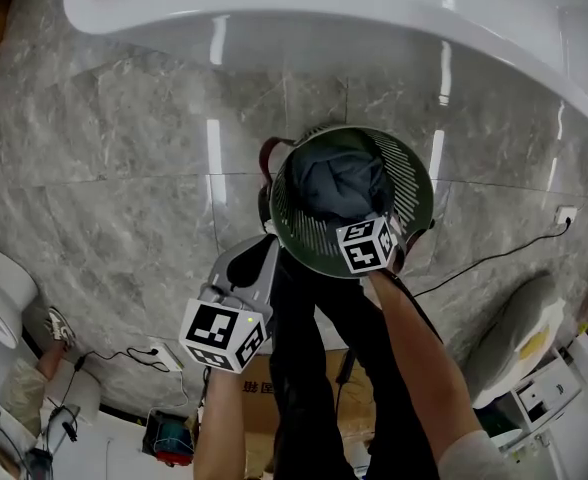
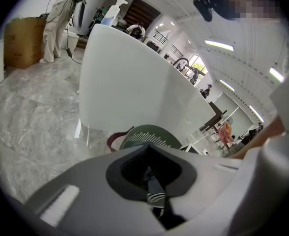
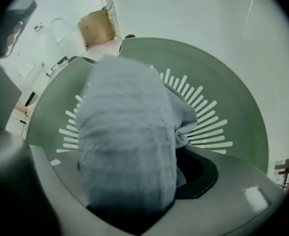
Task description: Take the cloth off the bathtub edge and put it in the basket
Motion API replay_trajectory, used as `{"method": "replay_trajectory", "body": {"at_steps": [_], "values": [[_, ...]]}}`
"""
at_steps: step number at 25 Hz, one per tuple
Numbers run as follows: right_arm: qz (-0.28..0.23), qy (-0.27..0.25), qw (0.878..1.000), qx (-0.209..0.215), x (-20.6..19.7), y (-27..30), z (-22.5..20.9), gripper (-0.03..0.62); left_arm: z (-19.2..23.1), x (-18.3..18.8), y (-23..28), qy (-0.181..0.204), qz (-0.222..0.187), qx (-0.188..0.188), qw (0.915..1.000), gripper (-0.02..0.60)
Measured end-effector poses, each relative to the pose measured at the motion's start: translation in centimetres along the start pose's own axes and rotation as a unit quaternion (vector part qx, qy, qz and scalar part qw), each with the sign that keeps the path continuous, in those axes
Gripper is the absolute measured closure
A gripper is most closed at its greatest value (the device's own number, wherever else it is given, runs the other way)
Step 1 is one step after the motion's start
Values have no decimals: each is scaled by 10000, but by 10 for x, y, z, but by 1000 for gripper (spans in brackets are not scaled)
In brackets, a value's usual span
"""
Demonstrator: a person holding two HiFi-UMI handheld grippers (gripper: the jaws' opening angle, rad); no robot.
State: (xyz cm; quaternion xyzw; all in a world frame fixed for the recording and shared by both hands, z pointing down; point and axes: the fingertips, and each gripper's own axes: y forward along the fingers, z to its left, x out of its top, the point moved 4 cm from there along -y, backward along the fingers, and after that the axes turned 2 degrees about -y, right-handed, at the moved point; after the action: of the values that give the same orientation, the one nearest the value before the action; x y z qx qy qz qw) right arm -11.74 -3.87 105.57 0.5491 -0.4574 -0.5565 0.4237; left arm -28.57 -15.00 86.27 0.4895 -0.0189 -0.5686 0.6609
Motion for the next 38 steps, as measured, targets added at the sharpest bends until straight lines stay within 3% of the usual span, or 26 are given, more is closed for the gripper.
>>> {"method": "replay_trajectory", "body": {"at_steps": [11,23,38], "values": [[-331,-9,9994,105,19,-39,-3,284,-29,21,-6,221,7,-57,9997,525],[-552,316,9976,287,20,-125,-13,283,-97,77,-16,892,156,-199,9957,524],[-696,786,9937,384,-12,-281,-23,283,-183,111,-80,1195,357,-194,9920,524]]}}
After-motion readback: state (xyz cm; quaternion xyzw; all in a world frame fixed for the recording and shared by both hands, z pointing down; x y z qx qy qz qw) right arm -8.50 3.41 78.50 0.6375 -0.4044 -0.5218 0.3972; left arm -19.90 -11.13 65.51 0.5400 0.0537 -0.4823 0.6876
